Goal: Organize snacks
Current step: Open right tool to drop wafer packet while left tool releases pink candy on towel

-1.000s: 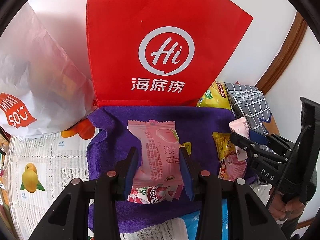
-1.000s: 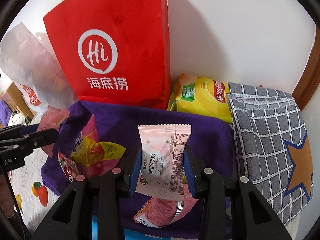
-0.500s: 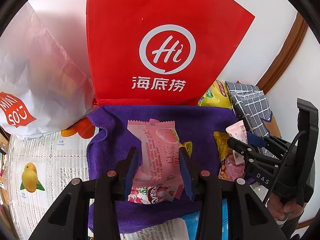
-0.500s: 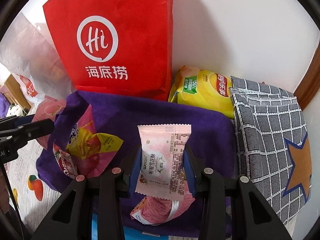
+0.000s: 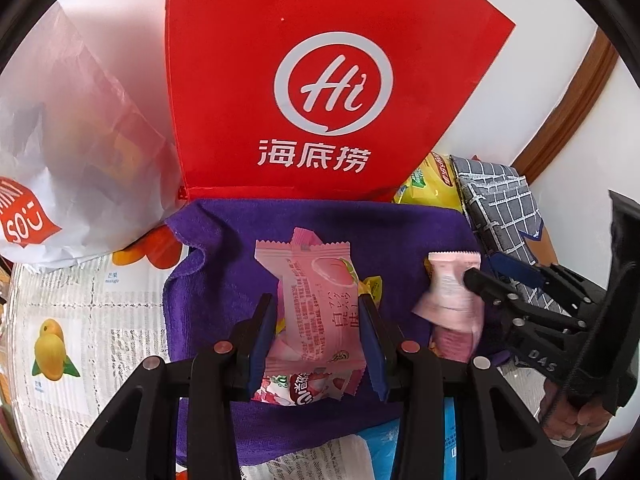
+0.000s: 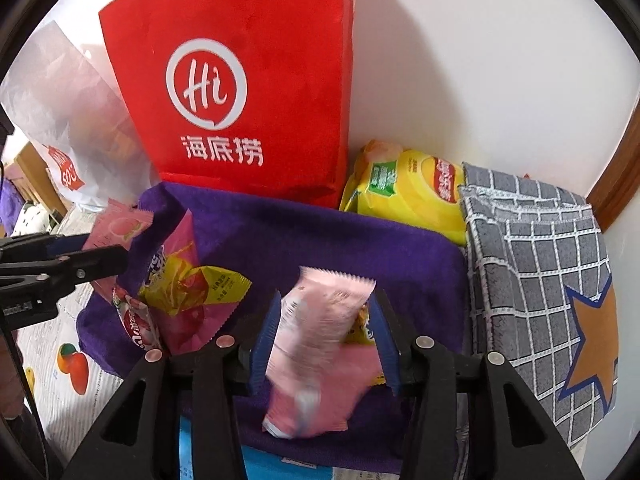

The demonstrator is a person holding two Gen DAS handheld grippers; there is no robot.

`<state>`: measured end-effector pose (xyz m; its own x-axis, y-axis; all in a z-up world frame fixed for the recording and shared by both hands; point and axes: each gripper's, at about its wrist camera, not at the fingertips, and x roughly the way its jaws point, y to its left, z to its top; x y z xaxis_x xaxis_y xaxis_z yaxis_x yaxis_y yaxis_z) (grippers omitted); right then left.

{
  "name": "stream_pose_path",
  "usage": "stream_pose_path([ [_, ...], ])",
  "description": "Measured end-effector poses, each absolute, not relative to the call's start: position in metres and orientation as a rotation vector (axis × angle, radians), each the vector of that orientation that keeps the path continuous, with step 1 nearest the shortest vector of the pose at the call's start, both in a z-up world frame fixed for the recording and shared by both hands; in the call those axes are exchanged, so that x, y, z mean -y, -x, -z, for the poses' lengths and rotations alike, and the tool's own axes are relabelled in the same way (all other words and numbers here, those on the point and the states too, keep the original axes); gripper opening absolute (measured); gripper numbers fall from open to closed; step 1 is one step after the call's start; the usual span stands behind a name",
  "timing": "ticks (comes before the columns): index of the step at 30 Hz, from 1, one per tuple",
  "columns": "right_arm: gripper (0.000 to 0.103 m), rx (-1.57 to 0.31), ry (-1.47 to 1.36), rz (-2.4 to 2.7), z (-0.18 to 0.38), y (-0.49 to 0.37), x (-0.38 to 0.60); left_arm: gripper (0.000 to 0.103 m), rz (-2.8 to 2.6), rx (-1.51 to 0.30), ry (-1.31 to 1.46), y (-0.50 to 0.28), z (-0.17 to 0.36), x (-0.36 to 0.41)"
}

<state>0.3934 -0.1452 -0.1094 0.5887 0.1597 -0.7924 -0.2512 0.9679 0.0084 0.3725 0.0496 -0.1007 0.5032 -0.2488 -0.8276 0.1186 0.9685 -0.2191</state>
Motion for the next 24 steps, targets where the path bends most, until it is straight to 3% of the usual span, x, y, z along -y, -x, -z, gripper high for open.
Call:
stream_pose_path([
  [24, 0.055, -0.811, 0.025, -0.167, 0.083, -0.384, 0.17, 0.041, 0.258, -1.054, 0.103, -0.374, 0.109, -0.034],
])
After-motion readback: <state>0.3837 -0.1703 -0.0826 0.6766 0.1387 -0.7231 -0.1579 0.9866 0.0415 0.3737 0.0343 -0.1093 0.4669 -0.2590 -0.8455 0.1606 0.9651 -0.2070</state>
